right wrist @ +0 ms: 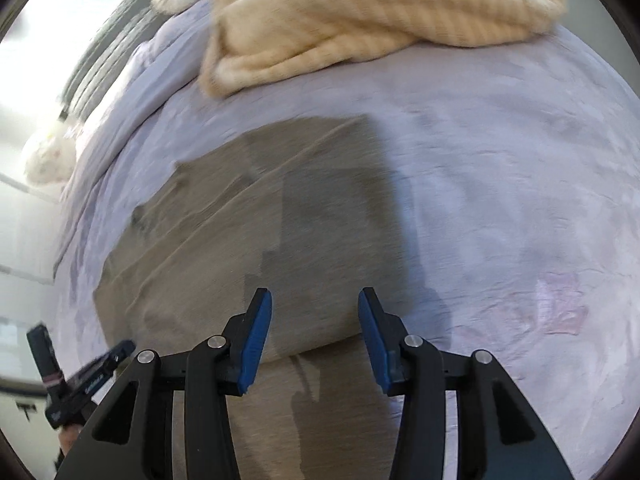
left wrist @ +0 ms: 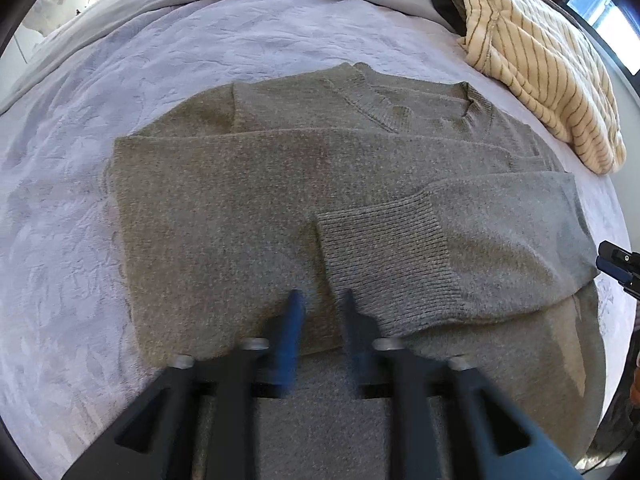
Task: Fold small clothes
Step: 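Open both tools and move them to the sweater hem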
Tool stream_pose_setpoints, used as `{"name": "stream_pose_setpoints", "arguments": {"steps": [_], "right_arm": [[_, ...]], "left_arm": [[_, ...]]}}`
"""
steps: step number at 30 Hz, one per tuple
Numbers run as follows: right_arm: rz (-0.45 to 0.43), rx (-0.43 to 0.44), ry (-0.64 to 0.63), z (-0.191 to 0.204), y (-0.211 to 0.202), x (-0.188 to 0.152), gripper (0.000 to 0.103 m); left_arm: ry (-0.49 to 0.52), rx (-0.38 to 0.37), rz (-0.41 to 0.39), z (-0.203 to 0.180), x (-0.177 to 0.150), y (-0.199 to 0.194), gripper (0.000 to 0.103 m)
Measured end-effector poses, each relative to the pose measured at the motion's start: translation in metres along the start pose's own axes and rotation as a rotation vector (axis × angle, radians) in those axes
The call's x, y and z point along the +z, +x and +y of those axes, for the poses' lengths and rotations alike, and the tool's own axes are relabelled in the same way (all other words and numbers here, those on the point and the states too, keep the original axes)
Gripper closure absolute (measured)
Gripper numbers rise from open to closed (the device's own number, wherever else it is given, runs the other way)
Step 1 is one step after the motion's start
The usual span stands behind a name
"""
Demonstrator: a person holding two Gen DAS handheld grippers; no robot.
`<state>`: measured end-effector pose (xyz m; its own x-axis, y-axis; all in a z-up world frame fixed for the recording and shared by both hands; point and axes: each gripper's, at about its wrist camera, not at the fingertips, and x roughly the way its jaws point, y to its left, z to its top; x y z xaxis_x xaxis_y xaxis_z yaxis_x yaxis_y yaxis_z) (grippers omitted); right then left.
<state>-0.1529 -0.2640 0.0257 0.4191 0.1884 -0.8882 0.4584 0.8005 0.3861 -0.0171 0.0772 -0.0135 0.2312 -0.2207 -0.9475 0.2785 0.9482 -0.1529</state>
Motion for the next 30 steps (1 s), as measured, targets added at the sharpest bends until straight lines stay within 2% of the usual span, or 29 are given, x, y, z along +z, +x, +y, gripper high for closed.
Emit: {"name": "stream_pose_setpoints", "arguments": {"steps": [1, 2, 9, 11, 13, 16, 22, 30], "right_arm": [[0.008, 0.006, -0.027, 0.008, 0.003, -0.001, 0.054], [0.017, 0.007, -0.057, 0.017, 0.008, -0.002, 0.054], [0.047, 0.006, -0.177, 0.055, 0.034, -0.009, 0.054], [0.099, -0.039, -0.210, 0.056, 0.049, -0.014, 0.054], [0.125, -0.043, -0.215, 0.053, 0.054, -0.022, 0.054], [0.123, -0.037, -0.243, 0.054, 0.046, -0.028, 0.054], [0.151, 0.027, -0.186, 0.043, 0.028, -0.028, 0.049], [0.189, 0.089, -0.125, 0.033, -0.010, -0.032, 0.044]], "left_arm": [[-0.007, 0.007, -0.014, 0.001, -0.001, -0.002, 0.032], [-0.010, 0.009, -0.033, 0.001, -0.002, -0.005, 0.030], [-0.005, 0.024, -0.010, -0.002, -0.008, -0.001, 0.028], [-0.010, 0.024, -0.004, -0.002, -0.009, 0.001, 0.028], [-0.020, 0.015, 0.009, -0.001, -0.010, 0.003, 0.028], [-0.018, 0.008, 0.022, -0.001, -0.012, 0.003, 0.028], [-0.036, 0.017, 0.079, -0.001, -0.018, -0.009, 0.028], [-0.058, 0.053, 0.100, -0.016, -0.037, -0.054, 0.028]]}}
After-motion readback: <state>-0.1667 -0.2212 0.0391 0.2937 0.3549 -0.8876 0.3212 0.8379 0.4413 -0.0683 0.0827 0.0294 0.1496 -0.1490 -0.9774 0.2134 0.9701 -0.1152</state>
